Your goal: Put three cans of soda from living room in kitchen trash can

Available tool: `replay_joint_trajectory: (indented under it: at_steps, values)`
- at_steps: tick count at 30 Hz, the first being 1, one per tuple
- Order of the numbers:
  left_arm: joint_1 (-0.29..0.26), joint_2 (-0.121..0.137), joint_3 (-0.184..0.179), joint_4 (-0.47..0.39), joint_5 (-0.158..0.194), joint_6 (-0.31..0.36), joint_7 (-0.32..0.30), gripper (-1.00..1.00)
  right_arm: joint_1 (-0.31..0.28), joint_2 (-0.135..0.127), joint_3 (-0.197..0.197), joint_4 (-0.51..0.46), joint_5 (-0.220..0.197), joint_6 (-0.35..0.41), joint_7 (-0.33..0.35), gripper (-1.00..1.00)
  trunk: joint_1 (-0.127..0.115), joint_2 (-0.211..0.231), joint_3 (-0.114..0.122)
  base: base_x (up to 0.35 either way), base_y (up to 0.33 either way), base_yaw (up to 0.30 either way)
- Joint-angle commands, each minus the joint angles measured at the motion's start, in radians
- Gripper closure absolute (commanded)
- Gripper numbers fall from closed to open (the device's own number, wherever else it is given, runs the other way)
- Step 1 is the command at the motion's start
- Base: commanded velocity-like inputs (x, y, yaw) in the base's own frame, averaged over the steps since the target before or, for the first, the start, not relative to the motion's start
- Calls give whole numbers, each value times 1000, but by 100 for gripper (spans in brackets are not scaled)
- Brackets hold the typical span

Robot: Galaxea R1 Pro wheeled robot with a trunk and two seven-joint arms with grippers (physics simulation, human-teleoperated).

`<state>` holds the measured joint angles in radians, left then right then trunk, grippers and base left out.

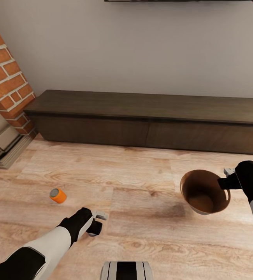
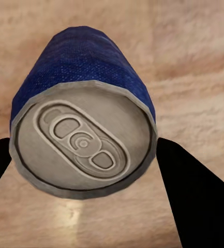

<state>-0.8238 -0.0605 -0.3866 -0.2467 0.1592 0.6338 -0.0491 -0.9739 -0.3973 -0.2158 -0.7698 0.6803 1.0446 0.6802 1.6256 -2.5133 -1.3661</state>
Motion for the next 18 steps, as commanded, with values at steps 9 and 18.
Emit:
replay_joint_trajectory:
  at_steps: [9, 18]
  values:
    - [0, -1, -1, 0, -2, 3, -3, 100, 0, 2, 0, 0, -7, 3, 5, 100, -4, 2, 35, 0, 0, 0]
    - [0, -1, -3, 0, -2, 6, -5, 100, 1, 3, 1, 0, -7, 3, 5, 100, -8, 4, 70, 0, 0, 0]
